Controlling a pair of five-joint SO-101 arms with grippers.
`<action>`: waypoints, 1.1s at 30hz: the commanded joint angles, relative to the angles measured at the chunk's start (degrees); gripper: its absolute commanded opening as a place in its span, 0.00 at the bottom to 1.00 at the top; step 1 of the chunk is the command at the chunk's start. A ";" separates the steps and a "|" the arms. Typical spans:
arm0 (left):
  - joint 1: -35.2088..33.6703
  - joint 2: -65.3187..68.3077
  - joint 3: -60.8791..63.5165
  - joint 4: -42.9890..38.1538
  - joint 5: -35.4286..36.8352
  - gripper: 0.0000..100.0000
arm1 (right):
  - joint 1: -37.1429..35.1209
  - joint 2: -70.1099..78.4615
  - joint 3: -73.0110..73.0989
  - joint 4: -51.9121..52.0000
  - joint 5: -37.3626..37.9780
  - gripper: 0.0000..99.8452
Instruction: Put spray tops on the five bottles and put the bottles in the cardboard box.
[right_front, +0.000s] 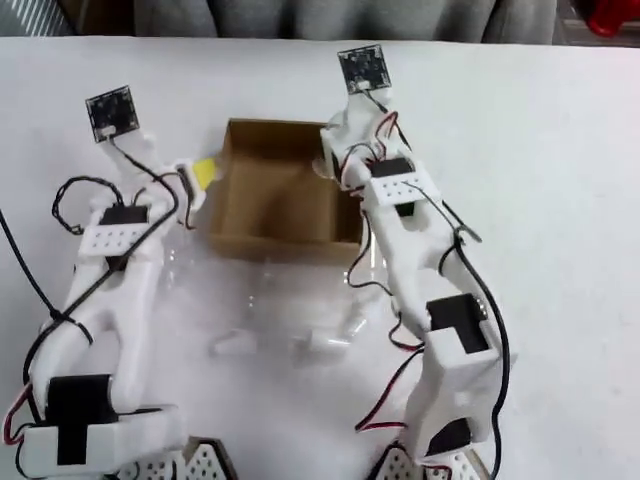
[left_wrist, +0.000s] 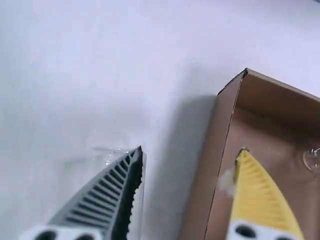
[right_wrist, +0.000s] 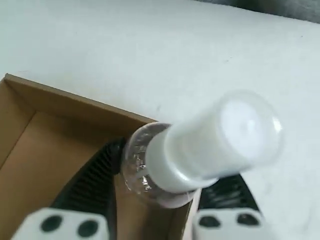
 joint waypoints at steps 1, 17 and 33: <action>-0.22 -0.22 -3.60 -1.76 -0.97 0.28 | 1.01 -1.10 -3.69 0.40 3.52 0.01; -0.22 -0.22 -3.52 -1.67 -1.05 0.28 | 0.40 -1.19 -3.96 0.48 10.64 0.01; -0.13 -0.22 -3.43 -1.76 -1.05 0.28 | -0.57 -0.66 -2.99 0.48 15.74 0.02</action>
